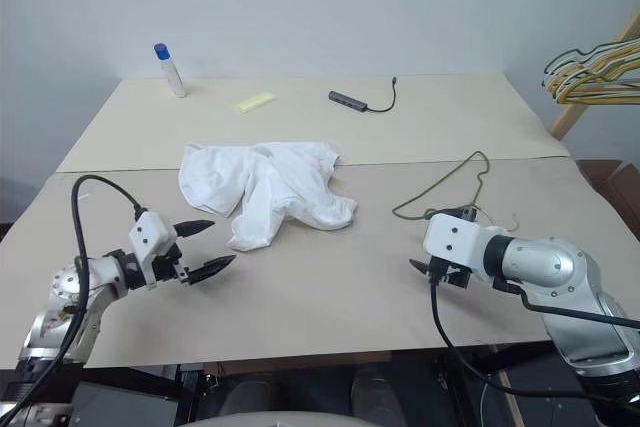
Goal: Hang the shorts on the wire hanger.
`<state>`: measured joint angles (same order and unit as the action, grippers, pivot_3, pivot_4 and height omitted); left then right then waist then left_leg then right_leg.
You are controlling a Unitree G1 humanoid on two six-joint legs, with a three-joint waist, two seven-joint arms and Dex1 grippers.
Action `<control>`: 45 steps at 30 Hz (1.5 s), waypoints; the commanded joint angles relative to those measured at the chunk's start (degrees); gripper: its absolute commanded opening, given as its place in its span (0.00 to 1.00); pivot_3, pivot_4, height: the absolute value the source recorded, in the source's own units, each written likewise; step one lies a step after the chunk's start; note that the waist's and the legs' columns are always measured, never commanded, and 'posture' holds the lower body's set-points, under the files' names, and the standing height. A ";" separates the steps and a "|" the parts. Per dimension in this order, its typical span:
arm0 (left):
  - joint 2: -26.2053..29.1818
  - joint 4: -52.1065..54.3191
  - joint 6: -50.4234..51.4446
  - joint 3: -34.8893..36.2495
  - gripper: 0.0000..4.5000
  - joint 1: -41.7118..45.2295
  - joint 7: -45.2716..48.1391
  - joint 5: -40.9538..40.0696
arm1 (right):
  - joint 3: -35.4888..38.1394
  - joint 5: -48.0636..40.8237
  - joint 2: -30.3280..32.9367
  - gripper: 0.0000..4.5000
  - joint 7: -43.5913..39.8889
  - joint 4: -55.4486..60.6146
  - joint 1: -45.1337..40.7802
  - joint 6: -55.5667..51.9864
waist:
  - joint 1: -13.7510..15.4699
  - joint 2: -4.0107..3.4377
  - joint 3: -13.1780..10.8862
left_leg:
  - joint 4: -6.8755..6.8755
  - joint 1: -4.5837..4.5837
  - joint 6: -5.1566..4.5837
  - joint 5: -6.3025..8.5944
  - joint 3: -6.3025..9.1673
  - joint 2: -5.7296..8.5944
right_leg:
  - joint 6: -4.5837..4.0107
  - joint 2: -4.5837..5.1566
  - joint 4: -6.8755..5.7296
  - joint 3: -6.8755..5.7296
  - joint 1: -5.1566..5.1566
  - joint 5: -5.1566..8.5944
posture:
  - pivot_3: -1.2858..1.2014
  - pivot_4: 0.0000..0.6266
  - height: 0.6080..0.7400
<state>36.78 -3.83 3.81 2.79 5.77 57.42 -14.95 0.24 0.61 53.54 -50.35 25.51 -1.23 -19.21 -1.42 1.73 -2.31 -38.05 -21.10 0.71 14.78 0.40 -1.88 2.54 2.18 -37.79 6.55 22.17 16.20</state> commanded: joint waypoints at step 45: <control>24.22 7.64 -1.47 8.20 0.01 -6.34 17.44 -4.81 | -24.34 21.32 -14.77 1.00 9.62 -21.73 -20.89 24.38 | -1.62 0.08 0.33 | 0.02 -0.01 -0.03 0.02 -0.04 -0.11 | -0.02 -0.09 -0.16 0.03 0.11 0.06 | 0.54 0.00 1.00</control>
<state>59.45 1.55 1.88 8.23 -0.06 74.05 -18.43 -23.49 20.41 39.59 -41.67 5.10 -19.84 1.71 -3.03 1.81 -1.98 -38.03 -21.11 0.68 14.80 0.36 -1.98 2.52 2.09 -37.95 6.58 22.29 16.26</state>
